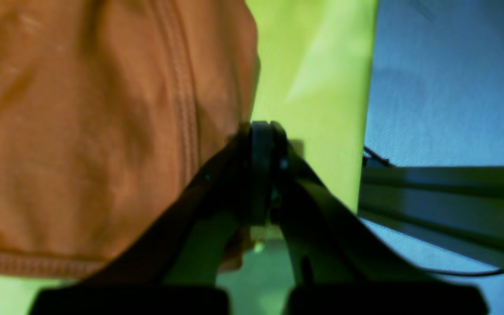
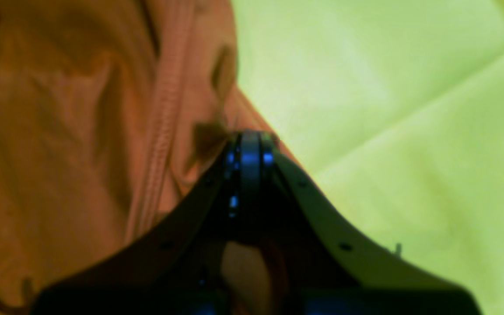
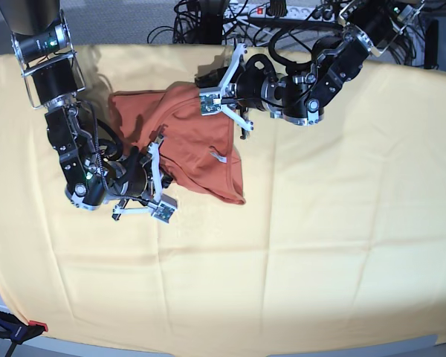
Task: Fold the T-shirt properly
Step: 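Grip opposite sides of the folded shirt with both grippers and square it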
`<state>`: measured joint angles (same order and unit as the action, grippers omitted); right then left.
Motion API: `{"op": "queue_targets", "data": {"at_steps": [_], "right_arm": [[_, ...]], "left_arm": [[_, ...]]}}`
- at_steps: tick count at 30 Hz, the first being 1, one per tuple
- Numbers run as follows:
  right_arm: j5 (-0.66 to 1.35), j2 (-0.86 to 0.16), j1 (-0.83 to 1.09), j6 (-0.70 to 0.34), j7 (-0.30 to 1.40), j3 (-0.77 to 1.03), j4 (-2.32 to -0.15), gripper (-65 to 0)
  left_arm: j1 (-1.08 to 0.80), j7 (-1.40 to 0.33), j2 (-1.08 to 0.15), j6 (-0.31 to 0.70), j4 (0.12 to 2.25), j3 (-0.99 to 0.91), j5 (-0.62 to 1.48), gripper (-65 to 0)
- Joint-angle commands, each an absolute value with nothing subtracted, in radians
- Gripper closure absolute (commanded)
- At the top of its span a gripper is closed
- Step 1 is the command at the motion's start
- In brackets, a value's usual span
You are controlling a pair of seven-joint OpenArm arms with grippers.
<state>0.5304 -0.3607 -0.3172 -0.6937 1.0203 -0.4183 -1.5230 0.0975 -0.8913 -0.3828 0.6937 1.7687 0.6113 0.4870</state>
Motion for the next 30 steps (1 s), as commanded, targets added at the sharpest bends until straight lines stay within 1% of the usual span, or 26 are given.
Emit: {"op": "queue_targets", "data": {"at_steps": [1,5,9,13,17,19,23,28,30], "right_arm": [[0.534,-0.369,-0.349,-0.698,1.006,-0.413,-1.538,0.0],[0.538,-0.397,-0.348,-0.698,1.010,-0.413,-1.538,0.0],[0.583,-0.455,-0.348,-0.698,1.076,-0.413,-1.538,0.0],[0.739,-0.490,-0.341,-0.698,1.217,-0.413,-1.538,0.0],[0.907,-0.504,-0.340,-0.698,1.357,-0.413,-1.538,0.0],[0.979,-0.512,-0.340,-0.698,1.396,-0.413,-1.538,0.0],[1.074,-0.545,-0.340,-0.694,1.396,-0.413,-1.538,0.0],[1.207,-0.614,-0.340,-0.641,1.396,-0.413,-1.538,0.0],[1.202,-0.635,-0.335,-0.643,1.396,-0.412,-1.538,0.0]], "left_arm": [[0.106,-0.897,-0.381,0.698,1.761,0.607,0.470,0.0],[0.107,-0.874,-0.380,0.691,1.742,0.607,0.413,0.0],[0.120,-0.831,-0.382,0.613,1.742,0.607,0.309,0.0],[0.144,-0.808,-0.382,0.543,1.742,0.607,0.227,0.0],[0.176,-0.775,-0.382,0.507,1.715,0.607,0.167,0.0],[0.202,-0.740,-0.382,0.499,1.666,0.607,0.139,0.0],[0.276,-0.654,-0.382,0.500,1.502,0.607,0.127,0.0],[0.369,-0.555,-0.382,0.500,1.311,0.607,0.124,0.0],[0.397,-0.547,-0.380,0.500,1.291,0.607,0.124,0.0]]}}
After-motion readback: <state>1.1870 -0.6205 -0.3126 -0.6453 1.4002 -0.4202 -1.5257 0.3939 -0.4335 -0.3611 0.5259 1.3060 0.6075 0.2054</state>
